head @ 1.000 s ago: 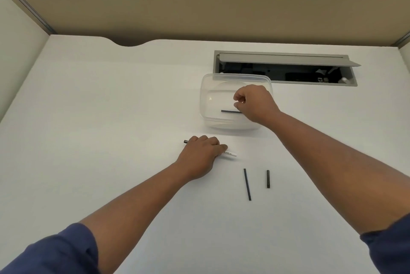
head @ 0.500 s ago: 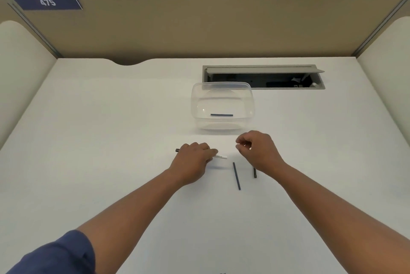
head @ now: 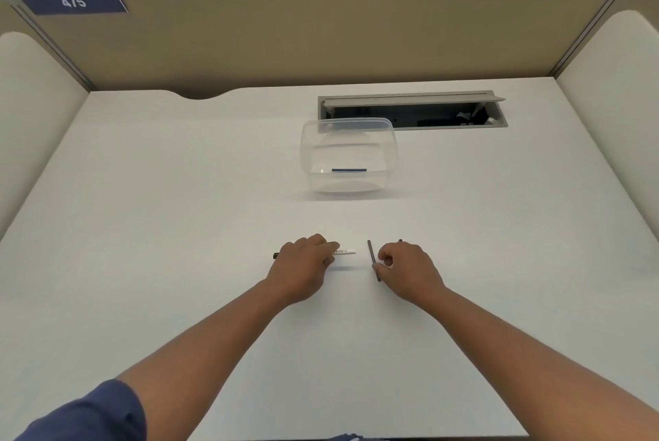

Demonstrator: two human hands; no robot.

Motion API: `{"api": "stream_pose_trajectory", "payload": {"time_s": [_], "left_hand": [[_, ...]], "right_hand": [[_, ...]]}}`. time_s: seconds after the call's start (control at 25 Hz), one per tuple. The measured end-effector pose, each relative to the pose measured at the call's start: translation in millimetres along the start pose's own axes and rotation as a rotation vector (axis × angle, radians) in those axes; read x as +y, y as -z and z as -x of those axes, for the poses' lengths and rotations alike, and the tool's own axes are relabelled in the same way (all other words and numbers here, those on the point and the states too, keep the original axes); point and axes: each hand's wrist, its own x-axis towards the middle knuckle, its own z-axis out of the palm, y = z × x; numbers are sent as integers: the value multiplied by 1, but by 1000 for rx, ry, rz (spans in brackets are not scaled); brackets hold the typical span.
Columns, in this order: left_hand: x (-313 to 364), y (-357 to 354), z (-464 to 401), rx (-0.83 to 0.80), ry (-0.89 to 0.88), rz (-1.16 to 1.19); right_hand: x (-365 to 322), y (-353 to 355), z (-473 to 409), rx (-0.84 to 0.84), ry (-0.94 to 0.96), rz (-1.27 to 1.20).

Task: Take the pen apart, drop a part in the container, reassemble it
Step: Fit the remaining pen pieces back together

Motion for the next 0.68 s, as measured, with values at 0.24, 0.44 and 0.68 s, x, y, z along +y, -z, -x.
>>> {"api": "stream_pose_trajectory", "payload": {"time_s": [0.24,0.44,0.68], "left_hand": [[2,2,11,2,24,8],[5,2,16,-9,23,15],[6,4,18,-17,32,30]], "right_hand": [[-7,-9,-4,12,13,117],[-6,-14,-6,-5,23,197],[-3,-16,-5,3,9,253]]}}
